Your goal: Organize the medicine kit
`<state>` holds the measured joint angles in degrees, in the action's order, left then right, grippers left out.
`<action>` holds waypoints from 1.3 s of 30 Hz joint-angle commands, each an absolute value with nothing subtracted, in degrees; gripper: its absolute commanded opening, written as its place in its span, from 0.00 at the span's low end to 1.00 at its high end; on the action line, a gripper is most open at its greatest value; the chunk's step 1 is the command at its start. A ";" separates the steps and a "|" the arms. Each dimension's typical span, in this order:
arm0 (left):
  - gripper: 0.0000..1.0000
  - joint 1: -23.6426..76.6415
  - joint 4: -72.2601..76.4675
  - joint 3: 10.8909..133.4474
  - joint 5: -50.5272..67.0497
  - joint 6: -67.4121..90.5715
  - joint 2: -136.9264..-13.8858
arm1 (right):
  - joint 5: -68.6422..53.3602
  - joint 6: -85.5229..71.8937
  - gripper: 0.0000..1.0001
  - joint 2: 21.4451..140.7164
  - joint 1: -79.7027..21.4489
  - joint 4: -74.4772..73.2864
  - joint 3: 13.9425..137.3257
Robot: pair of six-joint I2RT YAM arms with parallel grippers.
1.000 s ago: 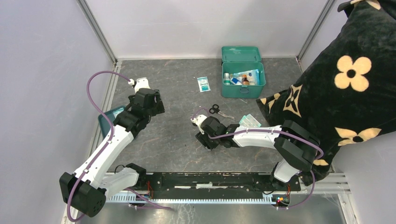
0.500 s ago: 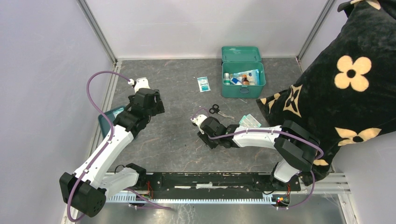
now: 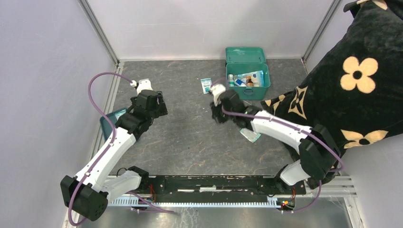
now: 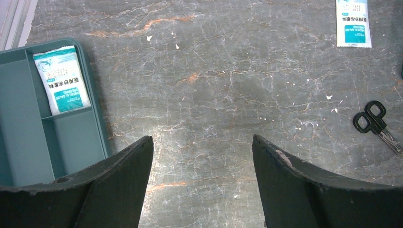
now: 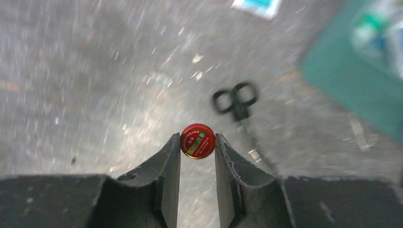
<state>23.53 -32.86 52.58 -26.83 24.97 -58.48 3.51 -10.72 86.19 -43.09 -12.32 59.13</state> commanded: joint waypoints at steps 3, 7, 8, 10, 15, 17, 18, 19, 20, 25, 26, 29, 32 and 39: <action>0.82 23.23 -31.30 52.95 -26.77 23.12 -57.51 | 1.69 -7.23 0.31 88.37 -30.83 -13.88 74.08; 0.83 23.29 -31.29 53.00 -26.40 23.03 -57.78 | 4.29 -5.11 0.31 94.08 -24.36 -16.87 82.93; 0.83 23.19 -31.31 53.00 -26.33 22.96 -57.94 | 4.86 -4.96 0.31 95.41 -23.07 -17.03 84.64; 0.83 23.20 -31.34 53.09 -26.03 22.86 -58.39 | 5.69 -4.92 0.33 97.98 -20.63 -17.61 87.10; 0.83 22.88 -31.47 53.35 -25.33 22.88 -59.73 | 6.01 -6.16 0.40 104.19 -17.10 -17.80 90.61; 0.84 22.22 -31.40 53.35 -24.24 23.01 -60.44 | 4.73 -6.65 0.43 106.11 -16.45 -17.68 91.67; 0.84 21.62 -31.25 53.28 -23.00 23.12 -60.81 | 4.45 -6.76 0.45 106.80 -16.27 -17.75 92.17; 0.84 20.66 -30.86 53.08 -21.29 23.16 -61.23 | 4.26 -6.80 0.47 107.27 -16.07 -17.89 92.55; 0.84 19.41 -30.39 52.86 -19.01 23.20 -61.61 | 4.29 -6.74 0.50 107.41 -15.87 -17.99 92.72; 0.85 11.23 -30.28 52.57 -12.58 24.38 -65.86 | 3.99 -6.15 0.59 102.54 -15.73 -16.52 88.98; 0.85 9.63 -30.73 52.84 -12.37 24.78 -67.23 | 3.39 -6.52 0.59 99.82 -15.68 -15.04 86.47; 0.85 4.91 -31.95 53.69 -11.76 25.65 -71.76 | -0.95 -9.17 0.59 91.64 -15.83 -10.53 76.85; 0.85 0.35 -32.67 54.71 -10.63 25.08 -74.60 | -4.86 -13.48 0.59 83.65 -16.34 -4.96 65.94; 0.85 -5.97 -34.99 54.08 -14.36 26.28 -78.05 | -7.62 -14.03 0.59 72.61 -20.50 -2.80 54.66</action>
